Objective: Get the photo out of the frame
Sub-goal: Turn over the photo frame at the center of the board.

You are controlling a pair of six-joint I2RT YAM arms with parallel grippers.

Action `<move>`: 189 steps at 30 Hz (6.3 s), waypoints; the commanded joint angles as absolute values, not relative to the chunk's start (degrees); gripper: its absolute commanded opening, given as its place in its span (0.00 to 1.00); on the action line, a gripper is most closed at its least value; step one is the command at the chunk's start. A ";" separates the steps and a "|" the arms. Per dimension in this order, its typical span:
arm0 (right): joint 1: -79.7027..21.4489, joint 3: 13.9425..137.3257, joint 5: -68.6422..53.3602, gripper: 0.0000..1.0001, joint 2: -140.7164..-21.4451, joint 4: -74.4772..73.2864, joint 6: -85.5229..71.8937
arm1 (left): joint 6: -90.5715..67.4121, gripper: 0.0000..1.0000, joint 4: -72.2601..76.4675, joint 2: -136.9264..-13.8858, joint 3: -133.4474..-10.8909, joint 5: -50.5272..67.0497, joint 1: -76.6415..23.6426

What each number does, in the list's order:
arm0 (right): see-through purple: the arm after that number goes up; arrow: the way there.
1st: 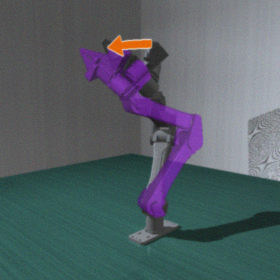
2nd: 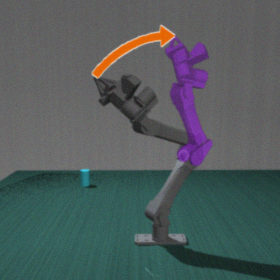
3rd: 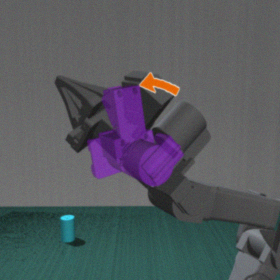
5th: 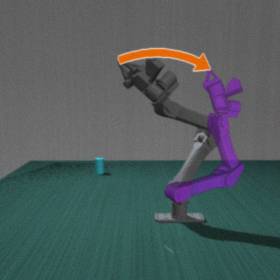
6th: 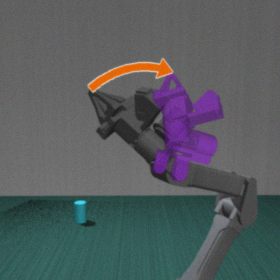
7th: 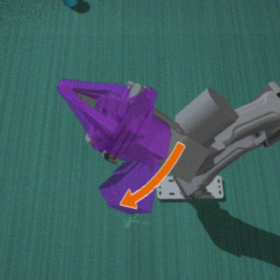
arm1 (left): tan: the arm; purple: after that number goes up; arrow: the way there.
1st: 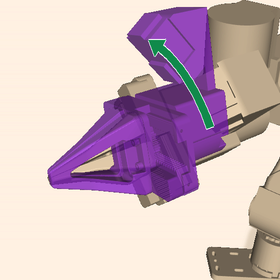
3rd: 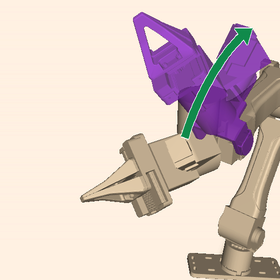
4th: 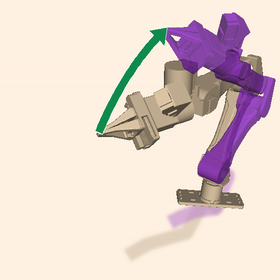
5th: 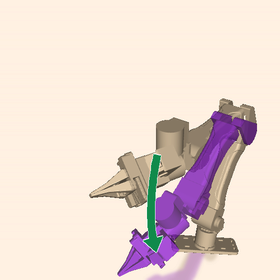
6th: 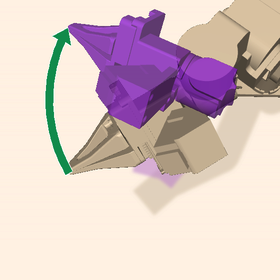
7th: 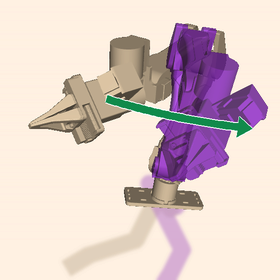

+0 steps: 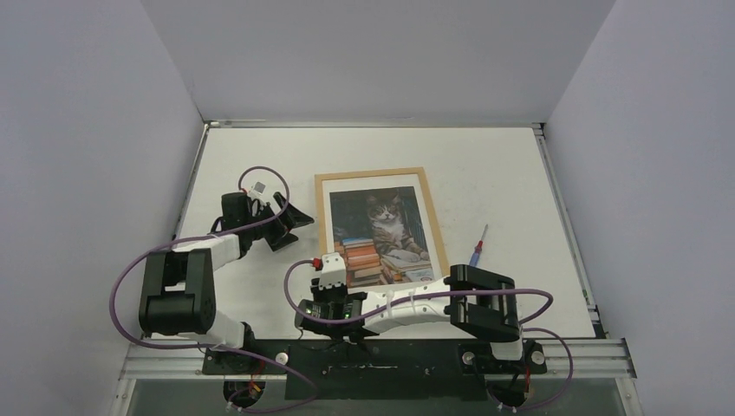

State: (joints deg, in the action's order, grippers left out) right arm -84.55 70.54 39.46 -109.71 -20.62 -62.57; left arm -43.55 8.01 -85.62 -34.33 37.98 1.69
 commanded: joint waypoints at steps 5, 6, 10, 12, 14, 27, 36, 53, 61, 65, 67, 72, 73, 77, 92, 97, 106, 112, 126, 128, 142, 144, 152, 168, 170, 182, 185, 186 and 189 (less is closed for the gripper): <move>-85.18 70.62 39.81 0.03 -104.39 -12.22 -62.32 | -46.30 0.89 19.08 -88.91 -33.96 40.08 -1.83; -85.18 70.74 39.56 0.03 -104.36 -12.11 -62.32 | -46.51 0.88 19.85 -89.63 -33.89 40.31 -1.84; -85.25 69.93 38.78 0.03 -103.92 -9.99 -61.71 | -49.86 0.79 27.83 -92.89 -32.18 42.71 -2.25; -85.28 69.73 38.68 0.03 -103.72 -9.76 -61.70 | -52.07 0.72 32.37 -94.38 -30.98 43.84 -2.37; -85.33 69.63 38.55 0.03 -103.48 -9.52 -61.55 | -53.18 0.67 34.98 -95.12 -30.39 44.69 -2.37; -84.39 64.81 34.90 0.03 -100.36 -2.32 -61.95 | -56.32 0.60 44.74 -97.39 -27.95 46.18 -2.09; -84.20 62.36 34.49 0.03 -97.70 -0.44 -62.16 | -55.55 0.63 43.72 -96.64 -28.34 45.64 -2.15; -84.08 72.30 39.57 0.29 -103.07 -22.90 -68.02 | -56.35 0.58 44.53 -96.28 -27.53 45.44 -2.11; -84.09 81.30 39.45 0.40 -110.65 -30.81 -66.56 | -56.07 0.54 43.15 -95.02 -27.93 45.51 -2.11; -84.11 86.28 40.95 0.39 -114.06 -37.95 -67.39 | -56.29 0.53 42.96 -94.97 -27.91 45.60 -2.20; -84.19 88.39 41.98 0.39 -115.31 -40.49 -67.83 | -56.50 0.52 43.06 -94.99 -27.86 45.52 -2.20; -84.20 89.66 42.28 0.39 -116.88 -42.17 -68.61 | -56.76 0.49 43.26 -94.89 -28.20 46.11 -2.20; -84.20 89.87 42.42 0.39 -117.08 -42.60 -68.98 | -56.77 0.48 43.24 -94.71 -28.27 46.11 -2.20; -83.96 90.17 41.97 0.38 -117.72 -42.63 -69.08 | -56.80 0.47 42.99 -94.19 -28.47 46.16 -2.20; -84.10 91.35 41.84 0.25 -118.74 -42.95 -68.31 | -56.53 0.46 41.73 -92.53 -28.74 46.49 -2.20; -84.11 90.97 42.24 0.11 -117.91 -42.62 -68.47 | -56.18 0.47 41.31 -92.19 -28.48 46.28 -2.20; -83.07 83.37 39.50 0.00 -110.09 -32.49 -66.62 | -55.73 0.69 42.69 -93.58 -27.63 45.67 -2.20; -83.03 80.59 38.83 0.00 -107.71 -29.02 -66.45 | -58.32 0.74 48.73 -97.57 -25.94 45.28 -2.27; -82.99 76.11 36.52 0.00 -104.09 -19.98 -64.17 | -61.02 0.68 58.07 -102.63 -24.95 45.21 -3.25; -82.88 75.51 35.65 0.00 -103.62 -19.19 -64.53 | -62.00 0.66 60.13 -102.87 -24.53 44.92 -3.38; -80.91 65.27 30.96 0.00 -98.26 -8.80 -67.23 | -61.98 0.45 61.04 -101.72 -24.10 43.18 -5.87; -80.71 64.53 30.53 0.00 -97.73 -7.66 -67.32 | -61.96 0.43 60.81 -101.53 -24.08 43.11 -5.89; -80.55 61.65 28.29 0.01 -96.05 -2.46 -66.73 | -61.65 0.38 59.67 -100.10 -24.30 42.90 -6.31; -80.90 55.07 32.85 0.10 -86.46 -4.55 -63.20 | -56.09 0.11 44.10 -91.70 -26.32 41.00 -6.60; -81.14 53.18 34.82 0.14 -82.88 -6.42 -61.49 | -54.47 0.09 39.30 -89.61 -27.47 40.27 -6.66; -85.85 46.26 37.58 0.66 -63.85 -18.19 -42.48 | -46.21 0.01 17.32 -79.78 -33.03 37.23 -6.67; -91.66 45.77 42.10 0.70 -63.66 -17.36 -36.25 | -44.89 0.00 13.92 -78.42 -34.00 36.77 -6.61; -94.09 44.88 44.23 0.72 -63.97 -15.74 -33.35 | -44.36 0.00 12.80 -78.06 -34.23 36.59 -6.66; -100.44 42.45 49.21 0.74 -66.62 -10.88 -24.13 | -43.51 0.00 10.43 -77.24 -34.61 35.67 -6.76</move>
State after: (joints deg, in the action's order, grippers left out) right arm -93.67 45.34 40.77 -64.45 -15.42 -38.44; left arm -48.71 13.69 -80.27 -31.29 36.53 -6.42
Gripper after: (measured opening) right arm 0.735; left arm 0.235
